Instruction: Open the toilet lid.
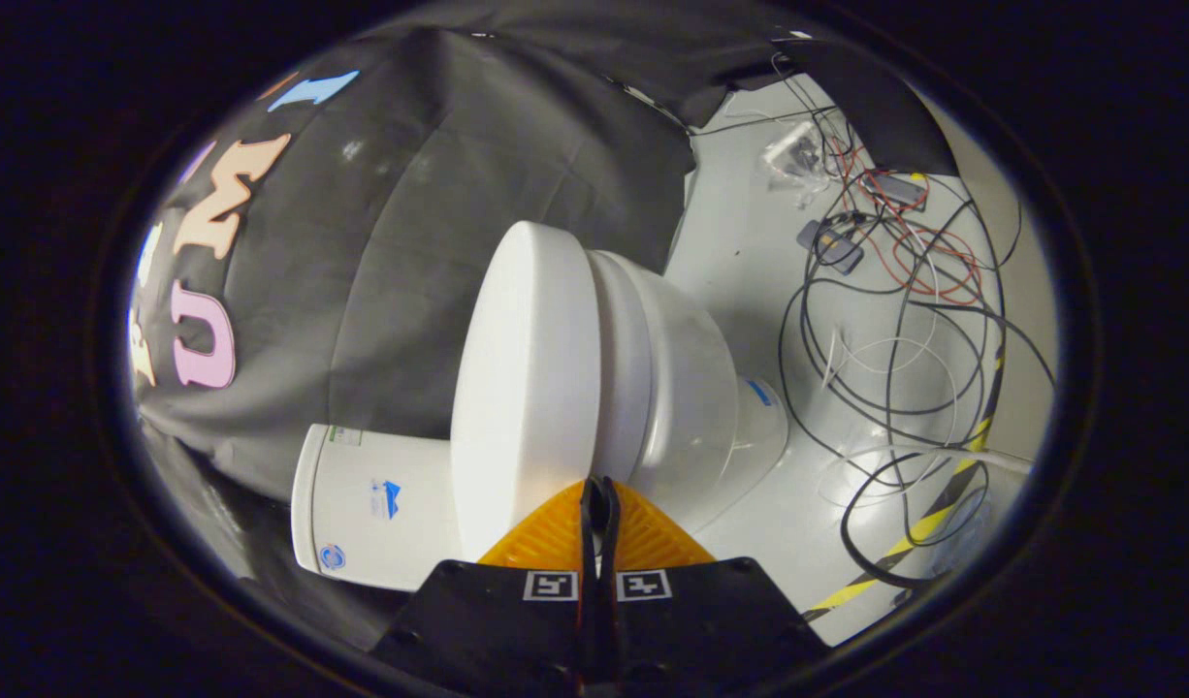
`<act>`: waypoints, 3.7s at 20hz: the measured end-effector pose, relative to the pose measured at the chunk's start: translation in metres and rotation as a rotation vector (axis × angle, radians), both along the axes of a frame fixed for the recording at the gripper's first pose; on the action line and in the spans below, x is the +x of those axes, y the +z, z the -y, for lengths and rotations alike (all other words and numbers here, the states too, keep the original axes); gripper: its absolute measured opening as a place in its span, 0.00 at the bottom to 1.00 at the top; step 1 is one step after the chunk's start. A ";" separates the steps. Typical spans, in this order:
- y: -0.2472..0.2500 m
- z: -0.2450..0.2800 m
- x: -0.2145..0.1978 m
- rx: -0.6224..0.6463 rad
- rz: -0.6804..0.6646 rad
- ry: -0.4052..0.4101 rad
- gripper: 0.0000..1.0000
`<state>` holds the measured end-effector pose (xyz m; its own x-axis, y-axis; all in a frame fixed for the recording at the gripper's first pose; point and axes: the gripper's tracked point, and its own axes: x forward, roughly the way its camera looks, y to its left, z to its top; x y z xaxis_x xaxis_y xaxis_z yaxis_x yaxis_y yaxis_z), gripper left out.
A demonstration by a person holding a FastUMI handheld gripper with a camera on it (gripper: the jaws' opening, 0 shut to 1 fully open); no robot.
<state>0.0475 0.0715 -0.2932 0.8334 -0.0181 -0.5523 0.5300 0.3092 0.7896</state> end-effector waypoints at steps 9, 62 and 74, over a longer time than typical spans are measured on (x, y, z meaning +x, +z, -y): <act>0.081 -0.008 0.005 -0.113 0.133 -0.082 0.00; 0.296 -0.246 0.131 -0.733 0.270 0.286 0.00; 0.295 -0.308 0.158 -0.952 0.174 0.403 0.00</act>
<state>0.2059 0.3797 0.0015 0.9409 -0.0855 -0.3278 0.1520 0.9713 0.1830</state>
